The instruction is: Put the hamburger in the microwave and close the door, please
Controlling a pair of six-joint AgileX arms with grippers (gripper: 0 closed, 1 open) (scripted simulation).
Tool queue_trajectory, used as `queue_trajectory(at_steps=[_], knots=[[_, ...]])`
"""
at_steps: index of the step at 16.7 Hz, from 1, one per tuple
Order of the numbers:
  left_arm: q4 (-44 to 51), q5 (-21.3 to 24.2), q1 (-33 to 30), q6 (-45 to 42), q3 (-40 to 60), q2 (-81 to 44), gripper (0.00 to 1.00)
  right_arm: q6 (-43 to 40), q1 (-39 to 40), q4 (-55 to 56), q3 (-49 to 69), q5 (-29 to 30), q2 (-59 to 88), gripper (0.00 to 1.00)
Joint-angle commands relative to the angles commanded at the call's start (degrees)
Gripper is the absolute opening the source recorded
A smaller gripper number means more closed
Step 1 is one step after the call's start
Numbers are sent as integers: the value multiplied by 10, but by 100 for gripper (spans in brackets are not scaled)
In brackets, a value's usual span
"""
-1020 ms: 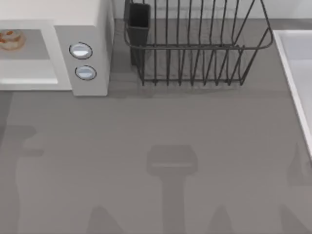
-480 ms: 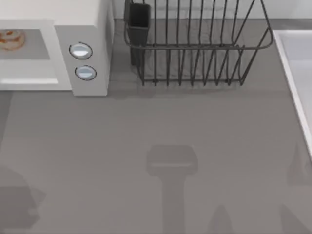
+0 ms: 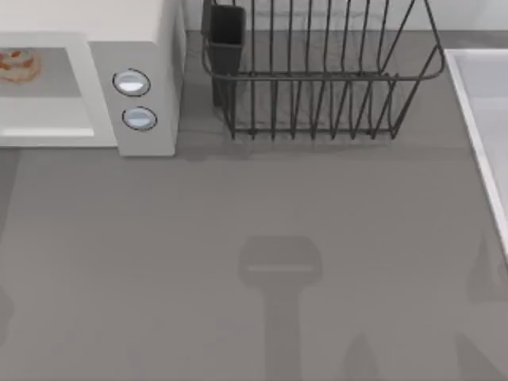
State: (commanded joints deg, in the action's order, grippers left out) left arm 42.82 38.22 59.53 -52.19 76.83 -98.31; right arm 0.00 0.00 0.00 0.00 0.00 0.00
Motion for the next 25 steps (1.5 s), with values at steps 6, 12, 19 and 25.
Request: queue_trajectory(at_steps=[6,12,19,25], knots=[[-10,-1,-2,0,-9,-2,0,0,0,0,0,0,0,100],[-156,1,1,-2,-102,-46,0,0,0,0,0,0,0,100],[-222,1,2,-3,-153,-72,0,0,0,0,0,0,0,100],[-255,-15,-36,35,-217,-8,0,0,0,0,0,0,0,100]])
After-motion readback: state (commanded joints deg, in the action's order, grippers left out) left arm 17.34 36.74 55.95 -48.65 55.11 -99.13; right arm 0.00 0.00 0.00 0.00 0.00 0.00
